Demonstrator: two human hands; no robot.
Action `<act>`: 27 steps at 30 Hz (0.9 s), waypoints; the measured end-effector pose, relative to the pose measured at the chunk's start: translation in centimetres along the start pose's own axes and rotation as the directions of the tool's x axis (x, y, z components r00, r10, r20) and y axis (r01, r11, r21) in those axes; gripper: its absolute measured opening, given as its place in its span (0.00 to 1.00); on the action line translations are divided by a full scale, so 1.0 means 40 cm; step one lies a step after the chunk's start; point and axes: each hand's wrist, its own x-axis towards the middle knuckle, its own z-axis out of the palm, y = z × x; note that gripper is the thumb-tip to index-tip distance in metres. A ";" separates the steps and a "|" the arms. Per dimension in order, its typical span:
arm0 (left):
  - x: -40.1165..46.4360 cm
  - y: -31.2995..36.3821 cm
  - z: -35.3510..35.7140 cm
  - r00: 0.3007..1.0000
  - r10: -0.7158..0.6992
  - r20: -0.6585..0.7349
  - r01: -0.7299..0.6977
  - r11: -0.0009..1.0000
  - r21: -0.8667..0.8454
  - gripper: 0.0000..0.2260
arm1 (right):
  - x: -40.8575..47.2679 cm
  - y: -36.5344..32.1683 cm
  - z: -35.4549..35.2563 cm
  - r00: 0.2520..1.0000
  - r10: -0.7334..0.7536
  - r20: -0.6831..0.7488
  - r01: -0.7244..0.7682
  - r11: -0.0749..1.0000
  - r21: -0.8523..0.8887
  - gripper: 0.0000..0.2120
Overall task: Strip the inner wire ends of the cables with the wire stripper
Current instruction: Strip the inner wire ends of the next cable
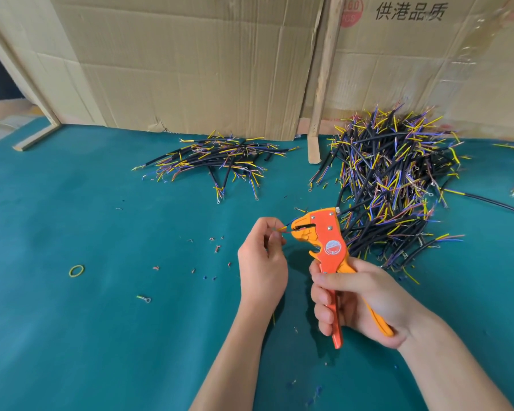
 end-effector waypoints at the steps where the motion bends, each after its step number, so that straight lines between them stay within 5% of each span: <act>1: 0.000 0.000 0.000 1.000 0.000 0.000 0.000 1.000 0.001 0.14 | 0.001 0.001 0.001 1.000 -0.001 -0.007 0.001 1.000 -0.003 0.10; 12: -0.006 -0.001 -0.001 1.000 0.022 -0.001 -0.022 0.999 -0.030 0.11 | 0.020 0.016 0.024 0.979 -0.105 -0.173 0.109 0.994 0.014 0.17; 17: -0.003 0.005 0.002 0.995 -0.094 -0.037 0.091 0.992 -0.083 0.06 | 0.008 0.007 0.006 0.993 -0.116 -0.028 0.119 0.983 0.140 0.10; 23: 0.044 0.070 0.032 0.955 -0.293 -0.049 0.270 0.925 -0.267 0.05 | -0.011 -0.014 -0.022 0.968 -0.209 0.136 0.177 0.960 0.219 0.22; 27: 0.133 0.160 0.136 0.934 -0.283 0.216 0.353 0.821 -0.449 0.06 | -0.019 -0.022 -0.030 0.928 -0.302 0.219 0.219 0.916 0.335 0.21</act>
